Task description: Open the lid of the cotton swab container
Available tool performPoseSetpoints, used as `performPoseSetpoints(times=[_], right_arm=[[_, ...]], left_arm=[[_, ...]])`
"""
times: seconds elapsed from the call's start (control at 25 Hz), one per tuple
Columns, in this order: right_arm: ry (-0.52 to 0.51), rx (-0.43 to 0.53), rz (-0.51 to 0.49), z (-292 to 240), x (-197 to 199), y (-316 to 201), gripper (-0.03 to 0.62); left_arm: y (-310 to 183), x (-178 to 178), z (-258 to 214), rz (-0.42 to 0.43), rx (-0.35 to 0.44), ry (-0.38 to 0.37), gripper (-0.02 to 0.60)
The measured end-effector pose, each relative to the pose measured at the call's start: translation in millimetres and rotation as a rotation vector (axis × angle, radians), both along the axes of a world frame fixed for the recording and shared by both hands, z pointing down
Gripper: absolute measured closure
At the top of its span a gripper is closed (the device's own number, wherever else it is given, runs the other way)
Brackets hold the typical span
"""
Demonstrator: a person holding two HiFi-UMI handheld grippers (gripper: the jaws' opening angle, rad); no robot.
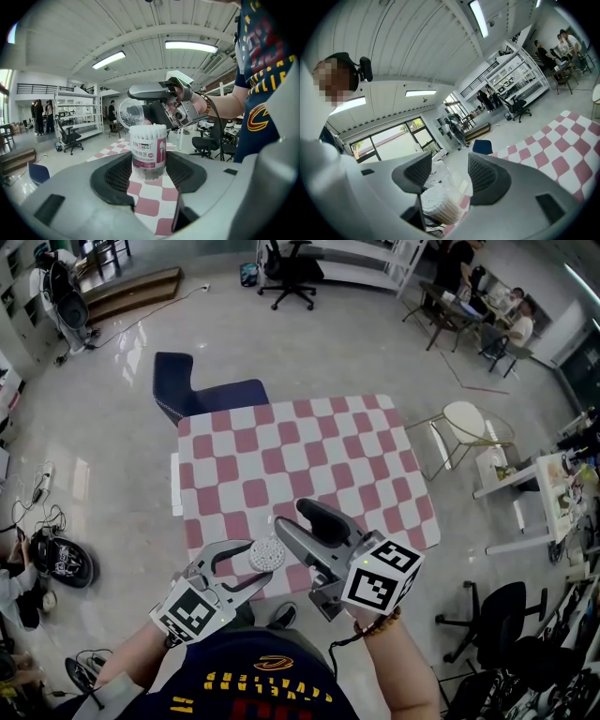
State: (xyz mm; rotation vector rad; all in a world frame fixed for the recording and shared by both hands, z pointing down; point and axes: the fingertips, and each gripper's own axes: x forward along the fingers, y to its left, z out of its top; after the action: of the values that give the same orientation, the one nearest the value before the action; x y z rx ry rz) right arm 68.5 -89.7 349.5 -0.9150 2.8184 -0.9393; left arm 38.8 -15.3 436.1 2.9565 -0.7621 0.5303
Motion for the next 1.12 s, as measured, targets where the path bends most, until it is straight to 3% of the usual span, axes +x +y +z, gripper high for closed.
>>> performPoseSetpoints(times=[0.28, 0.68, 1.12], right_arm=[[-0.054, -0.056, 0.019, 2, -1, -17, 0.347], [-0.083, -0.104, 0.08, 22, 10, -40, 0.347], [-0.135, -0.051, 0.153, -6, 34, -34, 0.347]], left_arm=[[-6, -1, -4, -0.011, 0.021, 0.073, 0.35], [-8, -3, -5, -0.015, 0.032, 0.084, 0.35], [-18, -10, 4, -0.064, 0.005, 0.084, 0.35]])
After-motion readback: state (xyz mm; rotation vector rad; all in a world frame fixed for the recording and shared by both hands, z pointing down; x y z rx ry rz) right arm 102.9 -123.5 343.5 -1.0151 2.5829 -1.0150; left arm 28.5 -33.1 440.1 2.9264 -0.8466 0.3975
